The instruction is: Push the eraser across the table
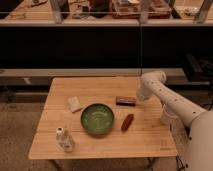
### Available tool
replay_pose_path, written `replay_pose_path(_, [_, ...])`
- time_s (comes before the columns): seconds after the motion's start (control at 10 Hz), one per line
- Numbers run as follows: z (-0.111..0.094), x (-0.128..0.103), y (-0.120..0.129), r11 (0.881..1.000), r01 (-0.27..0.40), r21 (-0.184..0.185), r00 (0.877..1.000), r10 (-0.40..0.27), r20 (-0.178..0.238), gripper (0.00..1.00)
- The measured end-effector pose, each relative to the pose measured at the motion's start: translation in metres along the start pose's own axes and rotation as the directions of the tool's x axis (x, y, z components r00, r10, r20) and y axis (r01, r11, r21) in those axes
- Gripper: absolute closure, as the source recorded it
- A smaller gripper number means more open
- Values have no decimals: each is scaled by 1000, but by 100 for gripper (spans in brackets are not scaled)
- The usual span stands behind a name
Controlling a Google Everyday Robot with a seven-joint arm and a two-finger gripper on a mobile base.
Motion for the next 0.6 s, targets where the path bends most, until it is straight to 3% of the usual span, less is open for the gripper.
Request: replay_pose_path(0.6, [12, -23, -9, 993, -111, -26, 991, 113, 72, 100])
